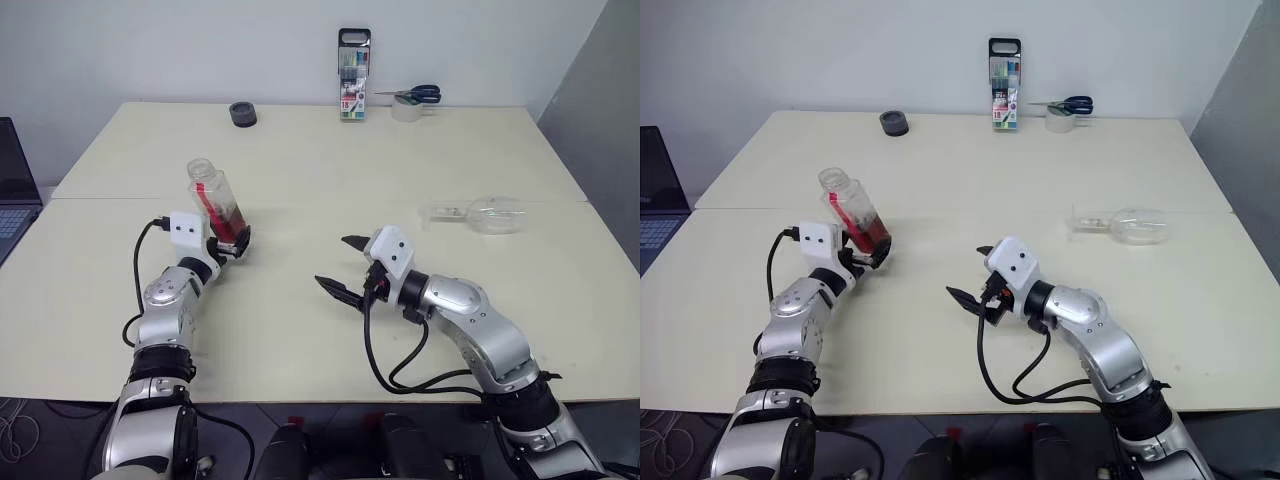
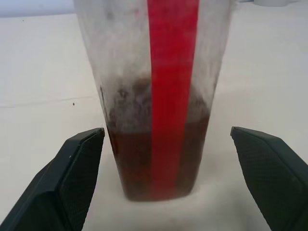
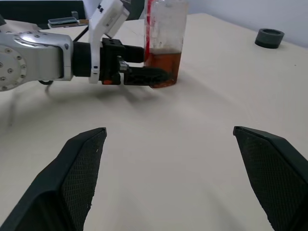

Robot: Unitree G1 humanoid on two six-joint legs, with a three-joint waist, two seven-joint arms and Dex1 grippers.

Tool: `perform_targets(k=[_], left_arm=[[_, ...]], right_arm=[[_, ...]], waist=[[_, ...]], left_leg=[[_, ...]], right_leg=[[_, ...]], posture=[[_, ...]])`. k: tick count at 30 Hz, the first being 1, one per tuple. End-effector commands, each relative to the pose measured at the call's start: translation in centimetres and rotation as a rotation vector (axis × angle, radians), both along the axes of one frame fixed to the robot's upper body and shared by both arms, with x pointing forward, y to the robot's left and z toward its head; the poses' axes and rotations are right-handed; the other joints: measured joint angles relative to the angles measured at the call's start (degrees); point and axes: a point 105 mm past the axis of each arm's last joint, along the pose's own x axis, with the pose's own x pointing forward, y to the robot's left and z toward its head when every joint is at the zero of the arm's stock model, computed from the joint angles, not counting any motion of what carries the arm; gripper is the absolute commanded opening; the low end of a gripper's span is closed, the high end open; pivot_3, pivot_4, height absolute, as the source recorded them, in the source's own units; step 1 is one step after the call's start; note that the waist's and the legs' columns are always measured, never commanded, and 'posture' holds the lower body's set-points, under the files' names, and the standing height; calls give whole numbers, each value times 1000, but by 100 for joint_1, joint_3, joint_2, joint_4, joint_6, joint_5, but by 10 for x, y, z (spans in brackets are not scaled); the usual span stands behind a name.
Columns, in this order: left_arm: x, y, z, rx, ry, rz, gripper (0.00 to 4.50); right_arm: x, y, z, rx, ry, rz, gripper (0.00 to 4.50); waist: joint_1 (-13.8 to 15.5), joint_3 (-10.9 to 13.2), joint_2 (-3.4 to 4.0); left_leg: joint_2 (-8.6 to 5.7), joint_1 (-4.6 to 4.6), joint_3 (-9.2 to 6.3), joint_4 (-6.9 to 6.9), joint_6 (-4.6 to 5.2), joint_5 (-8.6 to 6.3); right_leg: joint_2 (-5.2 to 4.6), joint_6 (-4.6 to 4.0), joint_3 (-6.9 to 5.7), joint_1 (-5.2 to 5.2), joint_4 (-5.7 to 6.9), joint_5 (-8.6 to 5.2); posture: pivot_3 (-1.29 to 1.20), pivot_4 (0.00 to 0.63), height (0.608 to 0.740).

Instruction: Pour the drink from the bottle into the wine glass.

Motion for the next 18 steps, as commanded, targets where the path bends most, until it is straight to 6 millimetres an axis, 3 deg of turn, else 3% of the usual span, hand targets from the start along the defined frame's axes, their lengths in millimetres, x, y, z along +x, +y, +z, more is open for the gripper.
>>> perform_targets(k=[1,12,14,18], left_arm=[[-7,-2,9,-5,-45,-14,4492],[-44,-7,-8,3,14,-47,4492],[-54,-17,-13,40,28,-118,4492],[-59,-53,-5,77,4,-310,4492]], right_arm=[[-1,-5,9,14,-87,-39,4500],[-7,-45,-12,-8,-6,-183,4500],[-11,-64,-19,-37,74,-210,4500],[-1,-93,-3,109,109,-373,4500]], waist=[[2,0,0],[28,0,0],[36,0,0],[105,0,0]], left_leg=[[-1,0,0,0,0,0],[0,1,3,-2,0,-2],[2,2,3,-4,1,-2],[0,4,5,-6,2,-2]], right_leg=[[-1,0,0,0,0,0],[-1,0,5,1,-2,0],[0,0,5,1,-2,-1],[-1,1,4,7,-5,-1]], posture=[[0,150,740],[0,150,740],[0,150,740],[0,150,740]])
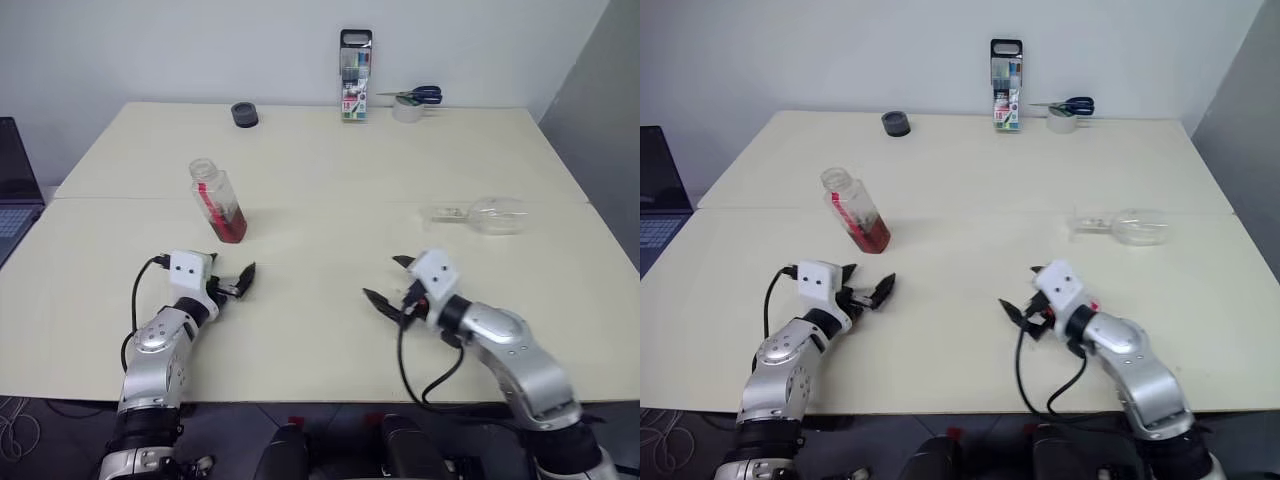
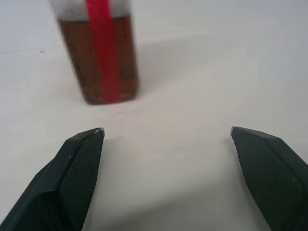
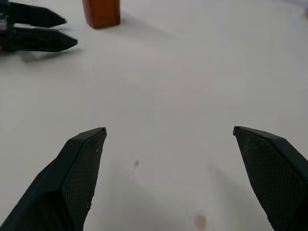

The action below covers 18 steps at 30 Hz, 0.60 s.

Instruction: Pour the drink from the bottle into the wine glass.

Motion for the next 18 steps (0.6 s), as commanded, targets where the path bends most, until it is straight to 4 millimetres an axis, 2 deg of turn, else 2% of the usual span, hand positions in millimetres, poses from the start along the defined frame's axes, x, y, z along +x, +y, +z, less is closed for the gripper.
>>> perform_targets(k=[1,6,10,12,18], left_arm=[[-1,-35,27,38,-95,-194,4492],[-1,-68,48,138,-192,-446,4492],[0,-90,66,154,-226,-646,4492],[-5,-101,71,172,-211,-768,4492],[-15,-109,72,273,-174,-966,4492]], right_arm=[[5,-13,31,155,-39,-98,4500],[27,-35,44,315,5,-312,4500],[48,-49,56,616,87,-468,4500],[59,-54,57,759,149,-538,4500],[82,-60,53,1026,285,-671,4500]], waist=[[23,0,0],[22,0,1],[14,-1,4],[5,-1,5],[-76,0,9]], left_leg=[[1,0,0,0,0,0],[6,3,3,-1,0,0],[5,9,8,-11,-1,1],[5,10,12,-22,0,1],[5,23,23,-60,1,2]], right_leg=[[2,0,-1,0,1,0],[10,-1,1,-1,5,0],[9,-2,6,-1,4,0],[10,-2,9,-5,3,0],[7,-8,15,-13,1,-1]], posture=[[0,150,740],[0,150,740],[0,150,740],[0,150,740],[0,150,740]])
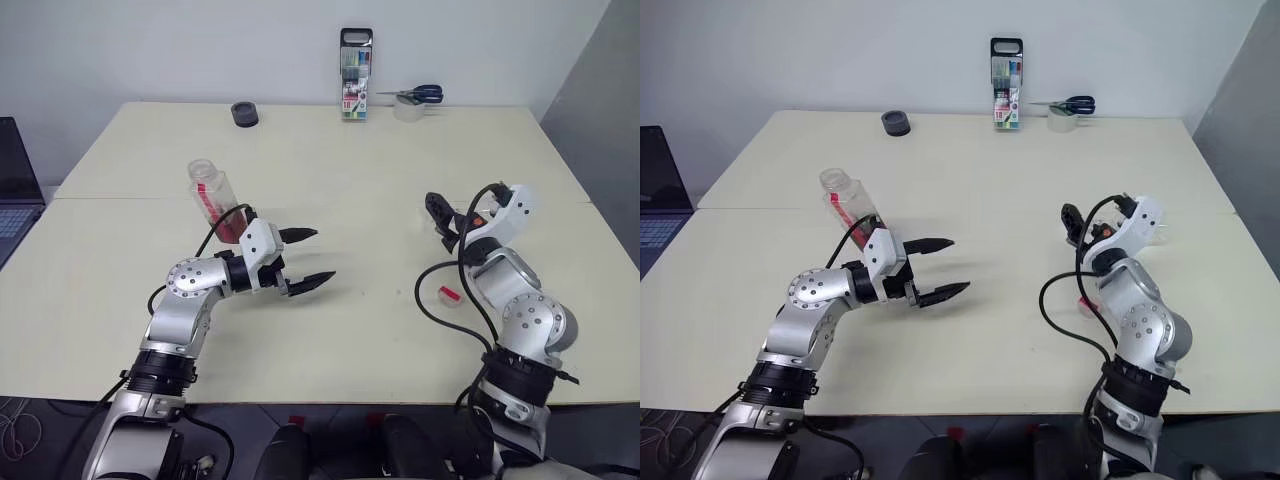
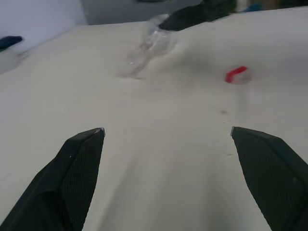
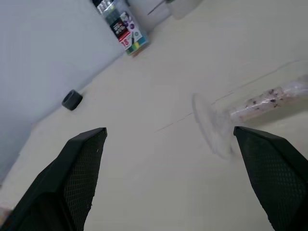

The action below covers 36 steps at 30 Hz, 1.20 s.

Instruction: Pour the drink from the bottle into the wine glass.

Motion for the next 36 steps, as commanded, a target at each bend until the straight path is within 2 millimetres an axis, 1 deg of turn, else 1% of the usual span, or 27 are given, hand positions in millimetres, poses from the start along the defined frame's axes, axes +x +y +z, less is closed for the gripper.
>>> perform_targets(k=[1,5,11,15,20,23,27,33,36], left_arm=[[-5,-3,9,43,-31,-93,4492],[-6,-3,10,63,-18,-129,4492],[-8,-1,7,74,-7,-169,4492],[-5,2,11,53,0,-161,4492],[1,7,16,44,1,-143,4492],[2,10,16,61,-5,-141,4492],[2,9,18,59,-7,-139,4492],[2,7,22,58,-11,-139,4492],[3,5,25,62,-14,-139,4500]], right_arm=[[7,-7,5,142,33,-65,4500],[12,-8,-6,266,94,-89,4500],[25,-1,-12,409,115,-92,4500],[36,-1,-16,452,115,-105,4500],[51,-1,-23,447,128,-111,4500],[60,-6,-23,446,116,-130,4500],[68,-14,-30,466,116,-168,4500],[75,-15,-39,512,127,-179,4500],[79,-18,-40,535,127,-191,3885]], waist=[[-8,2,3],[-40,2,4],[-102,7,13],[-150,9,16],[-193,9,16],[-210,9,16],[-211,9,16],[-212,9,16],[-213,9,16]], left_leg=[[-1,-1,-4,0,0,0],[-1,-2,-2,-3,1,0],[2,2,5,-3,4,1],[3,3,4,-4,5,1],[1,2,4,-4,6,2],[1,3,7,-4,6,2],[1,3,5,-5,6,2],[2,4,8,-2,6,2],[2,7,8,-2,7,3]], right_leg=[[0,-2,-2,0,2,-1],[-2,-3,-2,0,0,-1],[1,-3,2,0,1,-2],[3,-4,1,0,3,-2],[3,-4,1,0,3,-2],[2,-4,4,-1,2,-2],[2,-4,3,-1,2,-2],[2,-3,7,0,3,-2],[3,-4,6,2,4,-2]], posture=[[0,150,740],[0,150,740],[0,150,740],[0,150,740],[0,150,740],[0,150,740],[0,150,740],[0,150,740],[0,150,740]])
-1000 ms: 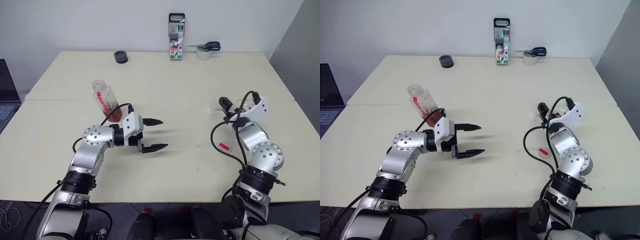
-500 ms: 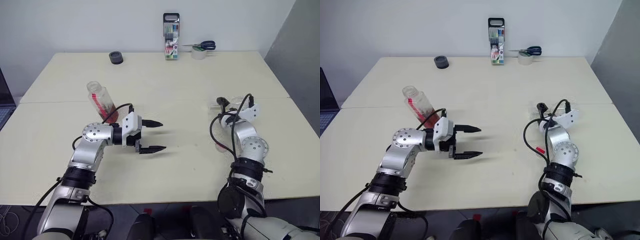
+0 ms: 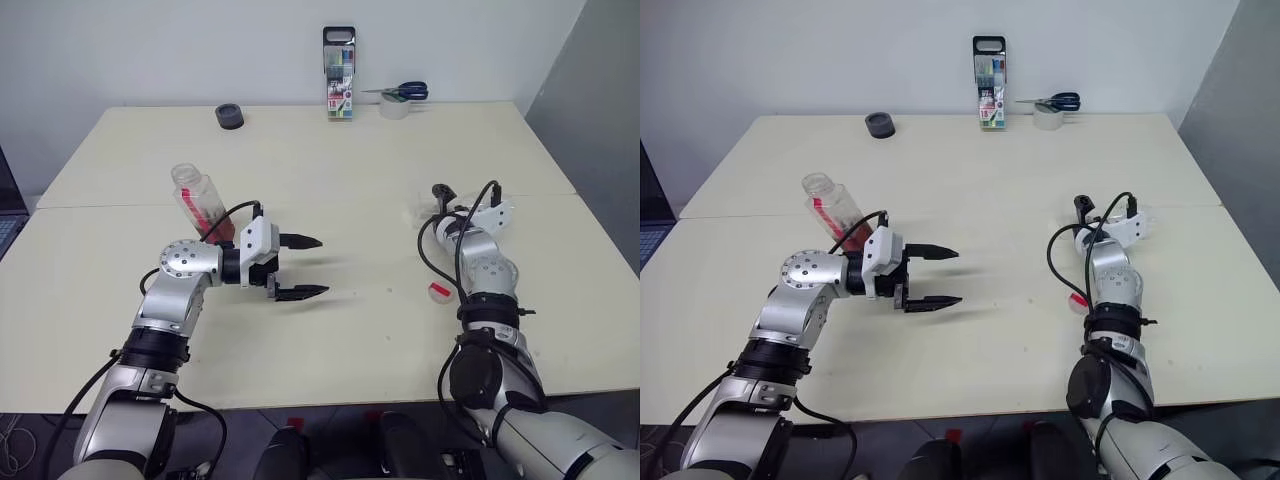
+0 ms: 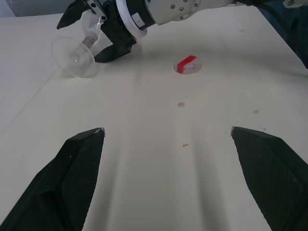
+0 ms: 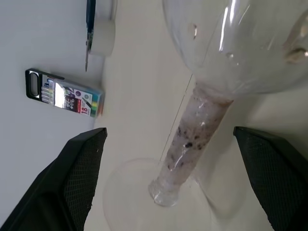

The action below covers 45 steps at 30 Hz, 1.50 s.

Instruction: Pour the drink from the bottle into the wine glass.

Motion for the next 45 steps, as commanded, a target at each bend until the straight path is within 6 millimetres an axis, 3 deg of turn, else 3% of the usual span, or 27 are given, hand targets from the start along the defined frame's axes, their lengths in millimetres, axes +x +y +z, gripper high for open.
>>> perform_targets(k=[1,9,11,13,16,22,32,34,36,41,45], left_arm=[[1,-1,21,-14,-70,-7,4500],[0,-4,22,-10,-71,-2,4500],[0,-4,22,-15,-67,5,4500],[-1,-4,22,-20,-60,17,4500],[-2,-1,19,-36,-16,57,4500],[-10,10,9,-37,46,128,4500],[-27,28,-5,-7,102,234,4500],[-29,32,-5,-14,99,279,4500],[-27,36,-3,-35,89,332,4500],[-23,59,11,-81,50,499,4500],[-28,73,16,-78,53,555,4500]], right_arm=[[5,-5,-2,35,1,-27,3551],[7,-2,-7,32,-5,-3,654],[6,4,-4,-3,-25,32,221],[3,11,2,-118,-67,86,213],[-11,30,-4,-558,-145,234,213],[-42,62,-50,-1100,-201,454,213],[-60,85,-86,-1297,-244,619,213],[-57,86,-76,-1314,-301,600,213],[-53,91,-54,-1309,-395,561,213],[-51,135,-2,-1324,-681,596,213],[-51,165,7,-1288,-768,665,213]], waist=[[-2,0,0],[-4,0,0],[3,-1,1],[4,-1,1],[-10,-4,5],[-6,-17,6],[3,-77,-27],[-4,-79,-28],[-2,-77,-28],[-43,-66,-18],[-60,-51,-3]], left_leg=[[0,0,1,0,0,0],[0,-1,1,-2,0,0],[0,0,1,-1,0,0],[-2,-3,-6,-1,0,0],[-1,-1,-4,-5,0,0],[-1,1,-15,-3,0,0],[7,22,-11,-9,0,0],[9,37,-6,-15,0,-1],[10,71,-7,-28,1,-2],[19,104,-7,-42,2,-3],[24,100,-9,-62,0,-2]], right_leg=[[0,0,1,0,0,0],[0,0,3,0,-1,0],[-1,0,2,0,0,0],[-1,0,-1,2,-1,0],[-1,0,1,1,-1,0],[0,1,-6,2,-3,-1],[5,-4,-7,14,-3,-4],[5,-6,-5,26,-5,-5],[5,-13,-7,64,-15,-10],[12,-15,-7,96,-39,-14],[13,-18,-9,83,-39,-14]], posture=[[0,150,740],[0,150,740],[0,150,740],[0,150,740],[0,150,740],[0,150,740],[0,150,740],[0,150,740],[0,150,740],[0,150,740],[0,150,740]])
